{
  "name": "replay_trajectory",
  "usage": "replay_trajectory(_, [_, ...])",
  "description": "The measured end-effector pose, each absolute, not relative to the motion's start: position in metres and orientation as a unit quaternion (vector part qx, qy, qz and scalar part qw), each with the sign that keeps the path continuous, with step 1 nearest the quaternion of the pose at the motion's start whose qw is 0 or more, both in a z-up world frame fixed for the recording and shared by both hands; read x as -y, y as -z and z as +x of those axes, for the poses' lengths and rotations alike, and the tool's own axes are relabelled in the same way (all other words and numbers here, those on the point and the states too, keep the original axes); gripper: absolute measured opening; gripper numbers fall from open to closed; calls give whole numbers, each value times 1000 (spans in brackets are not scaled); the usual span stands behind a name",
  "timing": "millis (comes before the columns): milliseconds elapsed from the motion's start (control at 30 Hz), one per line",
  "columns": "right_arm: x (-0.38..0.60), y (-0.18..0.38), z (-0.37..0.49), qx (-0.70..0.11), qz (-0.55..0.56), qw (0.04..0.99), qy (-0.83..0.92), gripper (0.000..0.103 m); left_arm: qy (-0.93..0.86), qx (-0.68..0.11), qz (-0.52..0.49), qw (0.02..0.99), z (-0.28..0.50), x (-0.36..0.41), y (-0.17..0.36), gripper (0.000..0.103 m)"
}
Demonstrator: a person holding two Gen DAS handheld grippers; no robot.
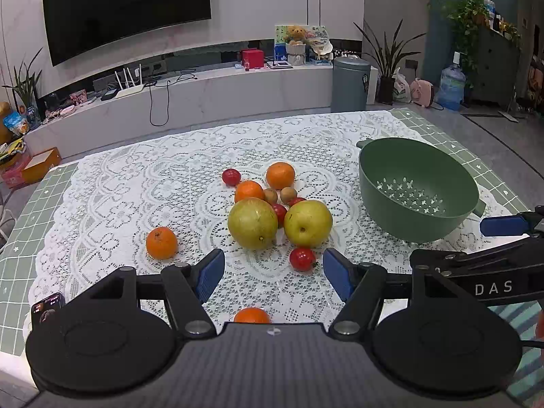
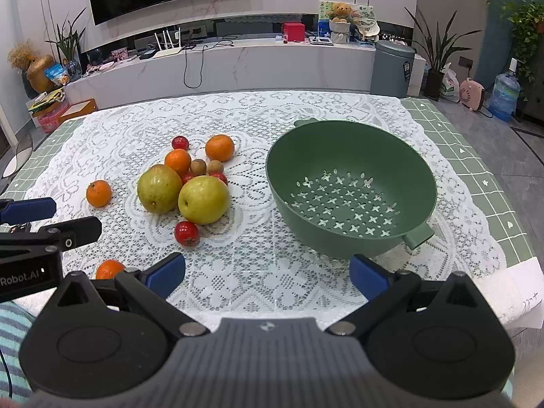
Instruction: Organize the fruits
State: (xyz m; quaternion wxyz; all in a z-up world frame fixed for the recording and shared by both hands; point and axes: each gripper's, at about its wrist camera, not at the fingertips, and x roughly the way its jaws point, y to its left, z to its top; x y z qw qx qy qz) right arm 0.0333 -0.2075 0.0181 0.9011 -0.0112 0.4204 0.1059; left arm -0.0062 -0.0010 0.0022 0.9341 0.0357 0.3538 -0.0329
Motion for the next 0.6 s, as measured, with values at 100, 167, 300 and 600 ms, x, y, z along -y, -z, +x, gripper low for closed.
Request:
replay_trajectory(100, [207, -17, 33, -422, -12, 900, -107, 99, 32, -356, 36, 933, -6, 1, -2, 78])
replay_trajectory(167, [207, -17, 34, -422, -12, 900, -107, 99, 32, -357, 37, 933, -6, 1, -1, 78])
replay_trajectory(300, [206, -16, 34, -425, -13, 899, -107, 99, 32, -359, 37, 932, -5, 0, -1, 78])
replay_trajectory(600, [206, -15, 36, -429, -12, 897, -107, 99, 30, -365, 36, 930, -4, -3, -1, 78])
